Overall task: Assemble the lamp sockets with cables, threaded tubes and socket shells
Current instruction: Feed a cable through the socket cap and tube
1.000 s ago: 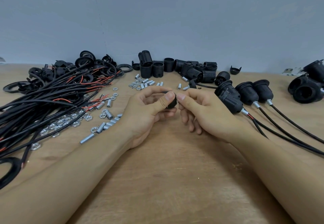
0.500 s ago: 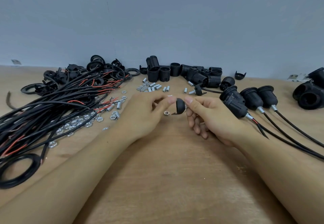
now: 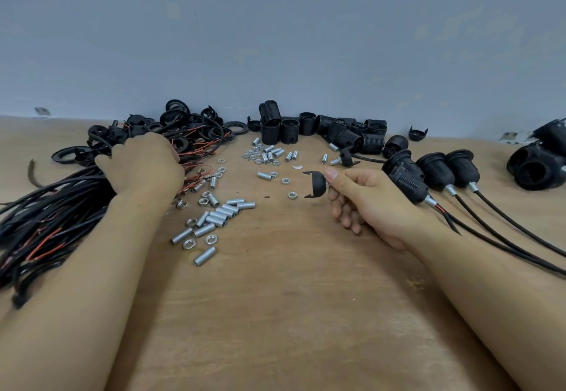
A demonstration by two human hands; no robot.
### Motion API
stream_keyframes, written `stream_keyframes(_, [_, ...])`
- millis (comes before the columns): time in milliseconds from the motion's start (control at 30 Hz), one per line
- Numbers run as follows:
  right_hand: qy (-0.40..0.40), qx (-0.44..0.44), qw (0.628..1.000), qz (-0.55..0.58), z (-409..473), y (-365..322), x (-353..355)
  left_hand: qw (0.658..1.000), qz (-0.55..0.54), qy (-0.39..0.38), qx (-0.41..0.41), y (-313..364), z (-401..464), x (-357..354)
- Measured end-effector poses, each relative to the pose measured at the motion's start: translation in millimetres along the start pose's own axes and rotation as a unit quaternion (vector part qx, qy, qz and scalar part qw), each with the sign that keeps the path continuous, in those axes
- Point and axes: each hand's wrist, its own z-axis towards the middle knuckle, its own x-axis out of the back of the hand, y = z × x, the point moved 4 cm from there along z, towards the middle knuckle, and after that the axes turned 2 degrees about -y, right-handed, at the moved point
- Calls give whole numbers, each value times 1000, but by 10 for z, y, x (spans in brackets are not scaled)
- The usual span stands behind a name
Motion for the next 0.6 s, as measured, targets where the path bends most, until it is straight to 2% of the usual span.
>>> stream_keyframes(133, [-1,0,1000,2,7,0,-6,1000,-10,8,-2,1,-13,32])
stream_keyframes(200, [-2,-2,1000,6,11,-3,-1,997,-32,62,-29,47,-41,98])
stream_keyframes(267, [-3,-2,1000,12,11,-4,2,984,-98,135,-70,114,-101,182])
stream_keyframes(333, [1,-1,1000,24,12,-6,9,953,-182,195,-145,241,-210,271])
stream_keyframes(433, [4,-2,997,76,15,-16,33,872,-257,262,-323,565,-519,391])
stream_keyframes(500, [2,-15,990,142,16,-27,51,814,-273,270,-436,767,-754,399])
stream_keyframes(600, [-13,-41,964,263,8,-41,96,764,-267,245,-535,967,-987,332])
